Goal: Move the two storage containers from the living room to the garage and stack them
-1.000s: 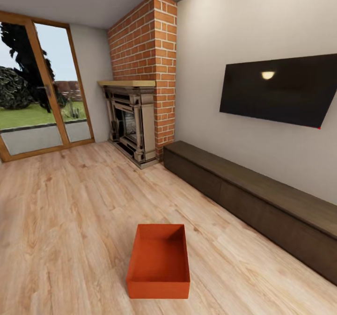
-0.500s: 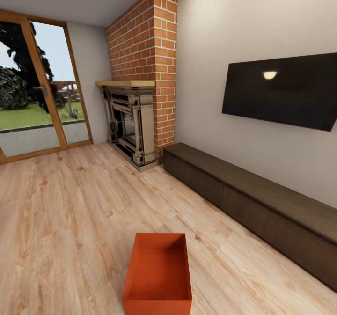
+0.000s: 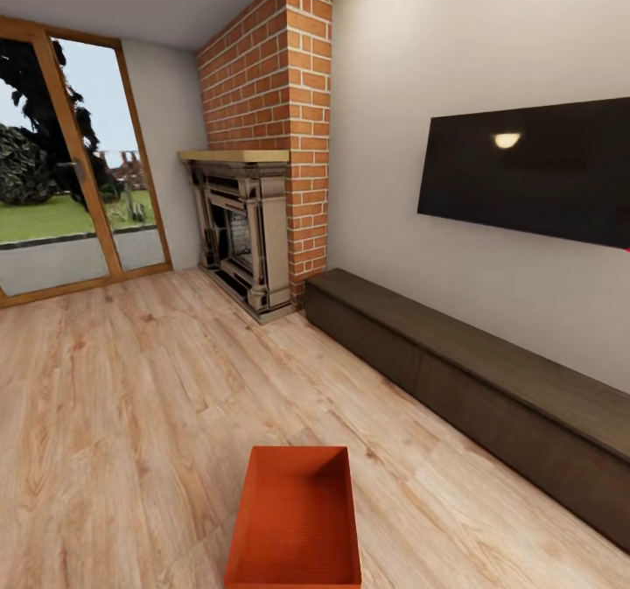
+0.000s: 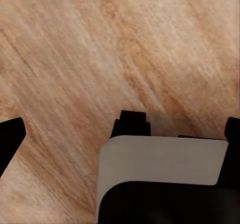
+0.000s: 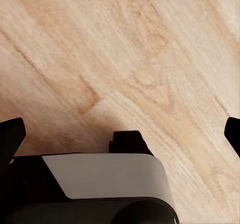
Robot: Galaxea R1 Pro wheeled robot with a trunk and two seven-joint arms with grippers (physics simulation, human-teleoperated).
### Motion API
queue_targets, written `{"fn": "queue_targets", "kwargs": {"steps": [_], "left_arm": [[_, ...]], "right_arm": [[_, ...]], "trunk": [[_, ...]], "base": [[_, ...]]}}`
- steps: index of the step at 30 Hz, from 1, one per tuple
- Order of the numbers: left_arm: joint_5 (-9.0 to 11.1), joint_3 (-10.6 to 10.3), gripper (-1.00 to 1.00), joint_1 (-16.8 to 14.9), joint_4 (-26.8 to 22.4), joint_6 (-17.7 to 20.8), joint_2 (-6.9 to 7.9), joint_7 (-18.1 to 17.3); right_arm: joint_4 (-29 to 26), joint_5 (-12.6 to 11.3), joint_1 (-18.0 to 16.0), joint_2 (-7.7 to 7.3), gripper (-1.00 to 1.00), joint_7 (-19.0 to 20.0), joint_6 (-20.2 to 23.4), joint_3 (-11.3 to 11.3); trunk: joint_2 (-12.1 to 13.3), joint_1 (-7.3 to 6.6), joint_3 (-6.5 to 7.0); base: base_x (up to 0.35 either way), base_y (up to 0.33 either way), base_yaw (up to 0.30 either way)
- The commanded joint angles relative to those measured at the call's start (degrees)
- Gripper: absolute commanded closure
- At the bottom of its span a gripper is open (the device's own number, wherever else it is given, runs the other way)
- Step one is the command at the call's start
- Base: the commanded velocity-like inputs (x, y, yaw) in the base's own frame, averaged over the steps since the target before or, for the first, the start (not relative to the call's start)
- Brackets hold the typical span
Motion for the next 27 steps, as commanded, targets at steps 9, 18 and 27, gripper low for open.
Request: {"fn": "queue_targets", "kwargs": {"steps": [9, 18, 27], "left_arm": [[0.37, -0.04, -1.0, -0.03, -0.02, 0.19, 0.02, 0.1], [0.42, -0.04, -1.0, -0.05, -0.02, 0.18, 0.05, 0.1], [0.4, -0.04, -1.0, -0.03, -0.02, 0.16, 0.02, 0.1]], "right_arm": [[0.17, -0.59, -0.06, 0.04, -1.0, -0.03, -0.33, 0.51], [0.17, -0.59, -0.06, 0.11, -1.0, -0.04, -0.38, 0.54], [0.17, -0.59, -0.06, 0.07, -1.0, -0.03, -0.36, 0.5]], "trunk": [[-0.03, 0.0, -0.05], [-0.03, 0.0, -0.05], [-0.03, 0.0, -0.05]], "base": [[0.091, 0.001, 0.0], [0.159, 0.036, 0.142], [0.004, 0.001, 0.226]]}}
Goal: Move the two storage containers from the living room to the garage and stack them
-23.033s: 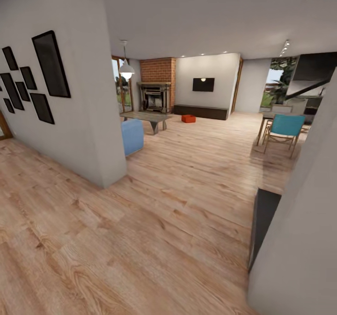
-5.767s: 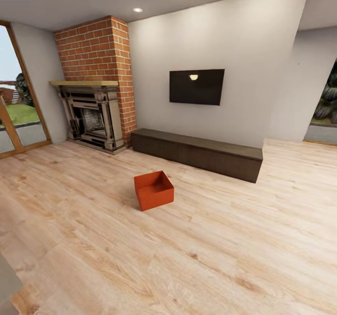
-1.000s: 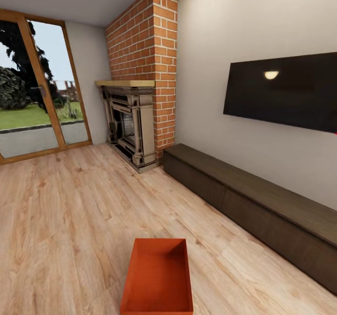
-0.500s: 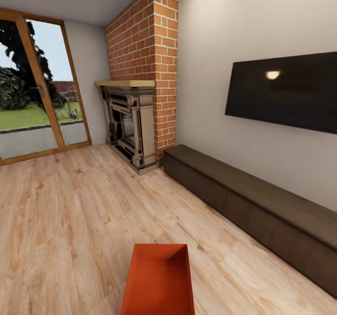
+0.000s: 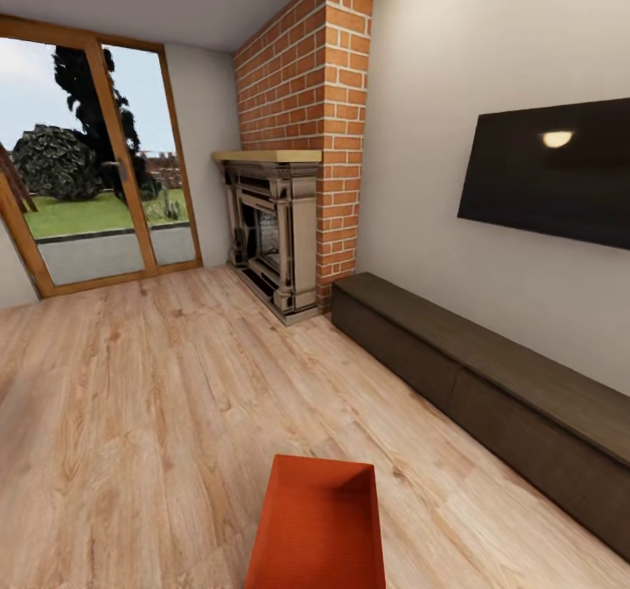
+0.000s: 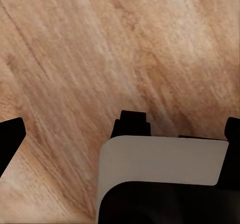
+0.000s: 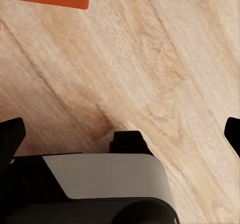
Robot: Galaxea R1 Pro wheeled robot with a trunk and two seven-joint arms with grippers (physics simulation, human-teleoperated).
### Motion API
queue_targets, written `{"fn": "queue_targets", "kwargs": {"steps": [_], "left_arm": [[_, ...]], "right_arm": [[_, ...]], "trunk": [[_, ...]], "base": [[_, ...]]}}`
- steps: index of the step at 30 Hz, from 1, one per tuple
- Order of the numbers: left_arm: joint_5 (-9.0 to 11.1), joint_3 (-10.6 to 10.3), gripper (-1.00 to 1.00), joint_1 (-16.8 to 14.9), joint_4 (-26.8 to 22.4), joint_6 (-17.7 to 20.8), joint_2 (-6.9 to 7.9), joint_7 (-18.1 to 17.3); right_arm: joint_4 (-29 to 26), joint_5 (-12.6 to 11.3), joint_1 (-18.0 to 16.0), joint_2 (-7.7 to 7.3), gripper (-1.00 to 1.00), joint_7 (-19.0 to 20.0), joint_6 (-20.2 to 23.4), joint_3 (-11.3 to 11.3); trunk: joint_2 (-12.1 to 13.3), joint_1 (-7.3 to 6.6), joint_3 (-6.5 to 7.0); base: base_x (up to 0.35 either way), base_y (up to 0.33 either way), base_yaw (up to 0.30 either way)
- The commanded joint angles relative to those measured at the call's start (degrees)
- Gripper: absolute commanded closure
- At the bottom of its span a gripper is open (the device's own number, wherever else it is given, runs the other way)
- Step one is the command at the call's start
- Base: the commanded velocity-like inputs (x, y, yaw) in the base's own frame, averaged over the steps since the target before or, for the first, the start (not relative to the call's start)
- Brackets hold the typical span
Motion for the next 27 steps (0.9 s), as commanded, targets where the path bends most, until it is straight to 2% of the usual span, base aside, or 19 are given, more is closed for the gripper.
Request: {"fn": "queue_targets", "kwargs": {"steps": [1, 12, 27], "left_arm": [[0.37, -0.05, -1.0, -0.03, -0.02, 0.19, 0.0, 0.1], [0.35, -0.05, -1.0, -0.03, -0.02, 0.17, -0.01, 0.1], [0.35, -0.06, -1.0, -0.05, -0.02, 0.17, -0.01, 0.1]], "right_arm": [[0.17, -0.59, -0.06, 0.03, -1.0, -0.04, -0.33, 0.5], [0.17, -0.59, -0.06, 0.0, -1.0, -0.04, -0.31, 0.46], [0.17, -0.59, -0.06, 0.08, -1.0, -0.03, -0.31, 0.54]], "trunk": [[-0.03, -0.01, -0.06], [-0.03, -0.01, -0.06], [-0.03, -0.01, -0.06]], "base": [[0.0, 0.0, 0.044], [0.0, 0.0, 0.005], [0.0, 0.0, -0.092]]}}
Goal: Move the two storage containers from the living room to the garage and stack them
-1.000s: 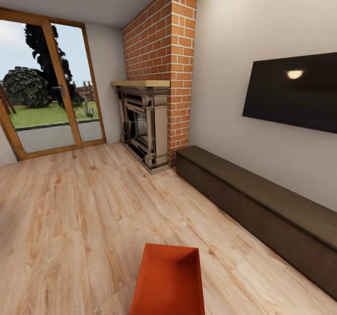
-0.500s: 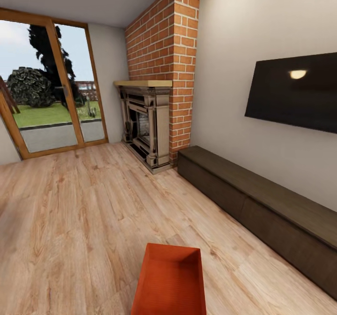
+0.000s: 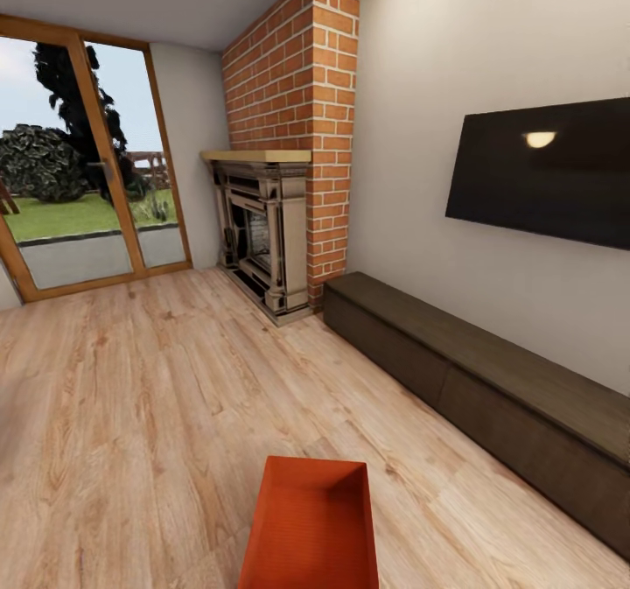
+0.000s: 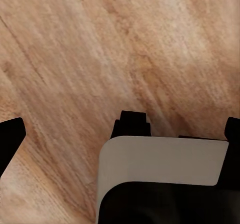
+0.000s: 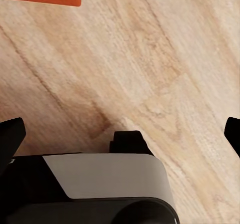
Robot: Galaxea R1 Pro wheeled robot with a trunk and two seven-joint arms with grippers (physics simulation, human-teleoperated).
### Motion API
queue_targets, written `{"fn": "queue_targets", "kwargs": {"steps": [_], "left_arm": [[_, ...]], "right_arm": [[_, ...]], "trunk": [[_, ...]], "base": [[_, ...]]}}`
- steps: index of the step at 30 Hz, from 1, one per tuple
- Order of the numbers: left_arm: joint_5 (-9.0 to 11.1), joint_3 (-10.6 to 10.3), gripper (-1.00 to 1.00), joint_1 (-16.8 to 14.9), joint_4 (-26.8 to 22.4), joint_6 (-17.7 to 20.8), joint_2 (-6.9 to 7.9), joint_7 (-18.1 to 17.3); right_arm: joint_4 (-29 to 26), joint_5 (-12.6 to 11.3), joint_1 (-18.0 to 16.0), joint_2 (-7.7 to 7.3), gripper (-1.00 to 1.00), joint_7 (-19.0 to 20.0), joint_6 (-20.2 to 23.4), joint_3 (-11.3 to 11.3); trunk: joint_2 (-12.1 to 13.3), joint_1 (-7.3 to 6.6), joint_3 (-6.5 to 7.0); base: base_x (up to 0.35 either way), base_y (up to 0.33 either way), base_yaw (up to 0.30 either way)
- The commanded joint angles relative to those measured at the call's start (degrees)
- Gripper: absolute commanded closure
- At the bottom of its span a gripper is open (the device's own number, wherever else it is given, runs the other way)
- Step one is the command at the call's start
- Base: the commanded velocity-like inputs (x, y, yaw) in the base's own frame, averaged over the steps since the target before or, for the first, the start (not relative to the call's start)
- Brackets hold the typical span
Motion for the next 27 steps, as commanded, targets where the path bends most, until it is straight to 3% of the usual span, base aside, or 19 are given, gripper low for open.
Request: {"fn": "queue_targets", "kwargs": {"steps": [1, 27], "left_arm": [[0.37, -0.04, -1.0, -0.03, -0.02, 0.19, 0.0, 0.1], [0.37, -0.04, -1.0, -0.02, -0.02, 0.24, -0.02, 0.1]], "right_arm": [[0.17, -0.59, -0.06, 0.05, -1.0, -0.04, -0.33, 0.45], [0.17, -0.51, -0.06, 0.04, -1.0, -0.11, -0.33, 0.46]], "trunk": [[-0.03, -0.01, -0.05], [-0.03, -0.01, -0.05]], "base": [[0.0, 0.0, -0.005], [0.0, 0.0, 0.0]]}}
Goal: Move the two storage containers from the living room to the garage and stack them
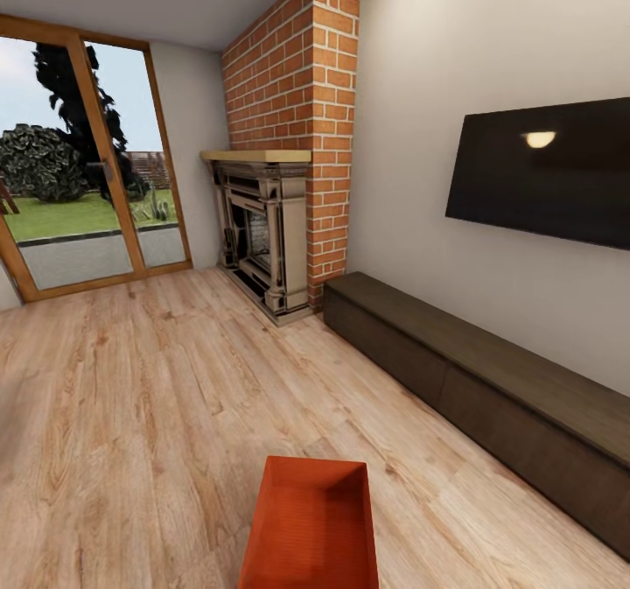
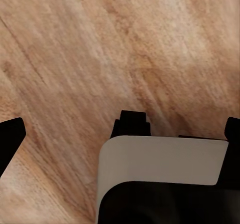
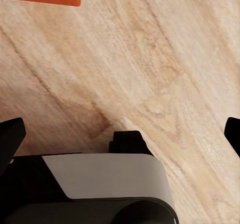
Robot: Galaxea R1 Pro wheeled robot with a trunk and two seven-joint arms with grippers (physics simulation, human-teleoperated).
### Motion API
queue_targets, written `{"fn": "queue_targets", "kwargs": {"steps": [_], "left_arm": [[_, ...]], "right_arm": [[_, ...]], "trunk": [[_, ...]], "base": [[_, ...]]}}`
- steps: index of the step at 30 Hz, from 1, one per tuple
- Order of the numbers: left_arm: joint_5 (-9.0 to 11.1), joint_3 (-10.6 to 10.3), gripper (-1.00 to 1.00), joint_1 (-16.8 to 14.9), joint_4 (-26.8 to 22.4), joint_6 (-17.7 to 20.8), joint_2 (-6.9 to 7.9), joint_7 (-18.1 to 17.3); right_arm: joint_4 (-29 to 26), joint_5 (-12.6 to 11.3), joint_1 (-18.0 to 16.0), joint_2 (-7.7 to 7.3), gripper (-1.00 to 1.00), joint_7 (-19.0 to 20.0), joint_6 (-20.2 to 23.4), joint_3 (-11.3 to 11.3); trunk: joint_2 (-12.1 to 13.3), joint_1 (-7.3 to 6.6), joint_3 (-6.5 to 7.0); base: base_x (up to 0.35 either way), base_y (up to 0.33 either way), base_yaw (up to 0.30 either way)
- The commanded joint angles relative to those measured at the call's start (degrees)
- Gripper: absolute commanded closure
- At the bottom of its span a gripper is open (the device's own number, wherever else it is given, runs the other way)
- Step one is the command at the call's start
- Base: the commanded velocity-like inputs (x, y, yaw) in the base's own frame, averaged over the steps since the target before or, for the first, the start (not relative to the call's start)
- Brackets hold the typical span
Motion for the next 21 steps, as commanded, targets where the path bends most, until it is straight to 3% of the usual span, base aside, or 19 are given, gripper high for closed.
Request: {"fn": "queue_targets", "kwargs": {"steps": [1, 21], "left_arm": [[0.37, -0.05, -1.0, -0.03, -0.02, 0.21, -0.03, 0.1], [0.37, -0.05, -1.0, -0.02, -0.02, 0.86, -1.07, -0.42]], "right_arm": [[0.17, -0.58, -0.06, 0.02, -1.0, -0.05, -0.33, 0.47], [0.17, -0.57, -0.06, -0.03, -1.0, -0.04, -0.27, 0.49]], "trunk": [[-0.03, -0.01, -0.05], [-0.03, -0.01, -0.05]], "base": [[0.0, 0.0, 0.0], [0.0, 0.0, 0.0]]}}
